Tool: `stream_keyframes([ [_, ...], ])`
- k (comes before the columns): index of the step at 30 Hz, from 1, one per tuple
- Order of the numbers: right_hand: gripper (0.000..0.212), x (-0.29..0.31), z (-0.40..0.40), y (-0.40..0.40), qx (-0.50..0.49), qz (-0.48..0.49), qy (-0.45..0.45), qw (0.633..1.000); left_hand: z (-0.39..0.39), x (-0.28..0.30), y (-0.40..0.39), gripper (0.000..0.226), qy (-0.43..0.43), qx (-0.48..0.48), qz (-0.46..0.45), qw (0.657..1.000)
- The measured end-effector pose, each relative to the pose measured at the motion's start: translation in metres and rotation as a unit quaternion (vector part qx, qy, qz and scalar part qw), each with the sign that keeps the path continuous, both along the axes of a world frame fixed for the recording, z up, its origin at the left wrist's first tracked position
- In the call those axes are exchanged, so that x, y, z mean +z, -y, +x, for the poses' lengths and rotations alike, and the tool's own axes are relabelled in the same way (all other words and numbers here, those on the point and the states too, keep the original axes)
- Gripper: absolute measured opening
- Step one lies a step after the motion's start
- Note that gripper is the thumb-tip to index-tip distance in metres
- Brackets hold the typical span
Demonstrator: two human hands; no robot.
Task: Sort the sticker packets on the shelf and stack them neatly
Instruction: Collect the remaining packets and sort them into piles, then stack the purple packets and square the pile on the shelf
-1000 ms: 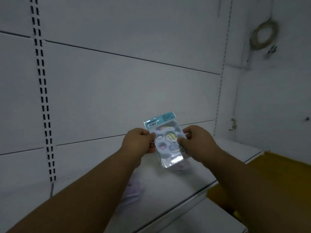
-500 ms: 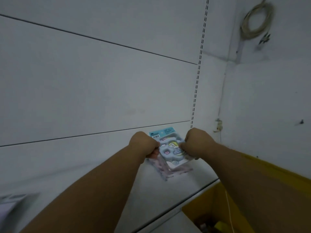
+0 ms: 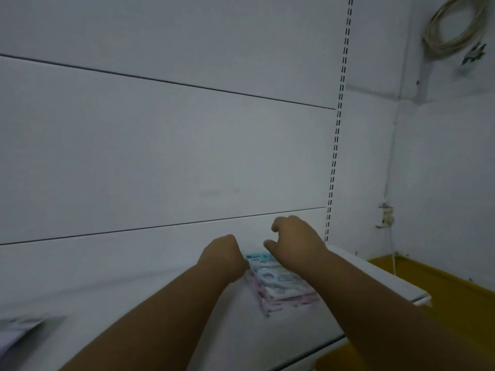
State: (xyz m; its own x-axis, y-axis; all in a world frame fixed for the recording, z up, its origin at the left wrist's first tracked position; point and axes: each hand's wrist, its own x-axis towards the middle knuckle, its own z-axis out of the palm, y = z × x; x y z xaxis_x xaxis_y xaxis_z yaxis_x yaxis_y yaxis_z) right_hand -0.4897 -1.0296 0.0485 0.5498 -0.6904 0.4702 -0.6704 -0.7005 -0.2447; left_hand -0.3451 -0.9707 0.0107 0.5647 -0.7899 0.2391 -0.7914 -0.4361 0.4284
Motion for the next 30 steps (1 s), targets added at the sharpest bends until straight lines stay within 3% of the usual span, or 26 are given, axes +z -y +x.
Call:
stream_keyframes([
  [3,0.042,0.022,0.033,-0.041,0.079,-0.041,0.055,0.995,0.022,0.003,-0.039,0.032,0.071,0.007,-0.011,0.997],
  [8,0.044,0.048,0.098,-0.126,0.189,-0.074,0.099,0.974,0.074,0.017,-0.146,0.039,0.099,0.049,-0.021,0.994],
  [15,0.044,0.041,0.173,-0.258,0.239,-0.051,0.094,0.965,0.139,0.01,-0.32,0.038,0.107,0.126,0.019,0.986],
  [21,0.044,0.021,0.203,-0.322,0.226,-0.034,0.049,0.972,0.167,-0.009,-0.396,0.052,0.041,0.15,0.042,0.987],
  [30,0.035,-0.027,0.203,-0.321,0.102,0.108,-0.122,0.981,0.153,-0.012,-0.386,0.043,-0.076,0.119,0.024,0.99],
])
